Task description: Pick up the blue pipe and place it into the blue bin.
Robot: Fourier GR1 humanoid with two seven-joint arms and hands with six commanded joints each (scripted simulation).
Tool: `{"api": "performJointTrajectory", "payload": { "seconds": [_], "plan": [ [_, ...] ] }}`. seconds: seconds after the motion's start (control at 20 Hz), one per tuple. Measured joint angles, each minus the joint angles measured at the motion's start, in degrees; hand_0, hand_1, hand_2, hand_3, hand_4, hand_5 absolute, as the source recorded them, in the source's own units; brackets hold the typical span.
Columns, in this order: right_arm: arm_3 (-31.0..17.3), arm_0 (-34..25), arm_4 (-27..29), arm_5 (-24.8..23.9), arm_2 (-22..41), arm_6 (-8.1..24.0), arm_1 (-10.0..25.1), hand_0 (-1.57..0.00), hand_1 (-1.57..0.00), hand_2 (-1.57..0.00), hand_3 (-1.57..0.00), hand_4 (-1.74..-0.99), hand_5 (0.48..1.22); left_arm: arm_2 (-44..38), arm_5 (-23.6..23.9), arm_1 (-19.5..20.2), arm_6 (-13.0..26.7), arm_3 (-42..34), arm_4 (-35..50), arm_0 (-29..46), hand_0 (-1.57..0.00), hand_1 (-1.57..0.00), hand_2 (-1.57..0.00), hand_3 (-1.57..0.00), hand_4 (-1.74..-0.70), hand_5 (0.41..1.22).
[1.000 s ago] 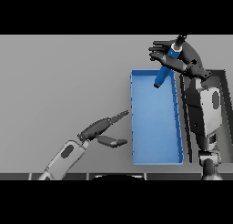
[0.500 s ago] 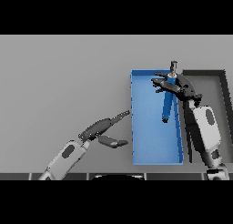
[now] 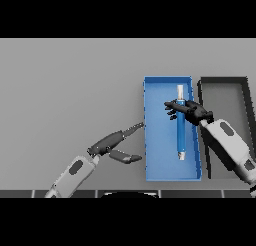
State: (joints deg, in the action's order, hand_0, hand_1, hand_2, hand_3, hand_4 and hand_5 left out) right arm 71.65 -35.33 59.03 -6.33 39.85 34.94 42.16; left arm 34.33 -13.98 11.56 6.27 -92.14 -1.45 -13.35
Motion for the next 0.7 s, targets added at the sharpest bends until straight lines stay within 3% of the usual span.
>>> {"api": "performJointTrajectory", "payload": {
  "seconds": [0.2, 0.4, 0.5, 0.7],
  "plan": [
    [-0.6, -2.1, -7.4, 2.2, 4.8, -0.6, 0.3, -0.14, -0.12, -0.12, -0.1, -1.131, 0.857, -0.5, -0.1, 0.1, -0.4, -0.1, 0.5, -0.2, 0.0, 0.0, 0.0, 0.0, -0.9, 0.45],
    [-3.1, -2.5, -11.0, 2.2, 6.0, -3.9, -0.4, -0.06, -0.05, -0.05, -0.04, -1.124, 0.738, -0.4, -0.1, 0.0, 0.0, 0.5, 0.3, -0.3, 0.0, 0.0, 0.0, 0.0, -0.91, 0.457],
    [-3.6, -3.3, -11.7, 2.1, 6.2, -2.7, 0.0, -0.04, -0.03, -0.03, -0.02, -1.122, 0.705, -0.4, 0.1, 0.2, -0.7, 0.4, 0.3, 0.4, 0.0, 0.0, 0.0, 0.0, -0.91, 0.459],
    [-3.3, -2.1, -11.0, 2.1, 5.5, -5.2, 0.3, -0.01, -0.01, -0.01, -0.01, -1.127, 0.68, -0.6, -0.1, 0.1, -1.0, 0.6, 0.4, -0.3, 0.0, 0.0, 0.0, 0.0, -0.92, 0.465]
  ]
}}
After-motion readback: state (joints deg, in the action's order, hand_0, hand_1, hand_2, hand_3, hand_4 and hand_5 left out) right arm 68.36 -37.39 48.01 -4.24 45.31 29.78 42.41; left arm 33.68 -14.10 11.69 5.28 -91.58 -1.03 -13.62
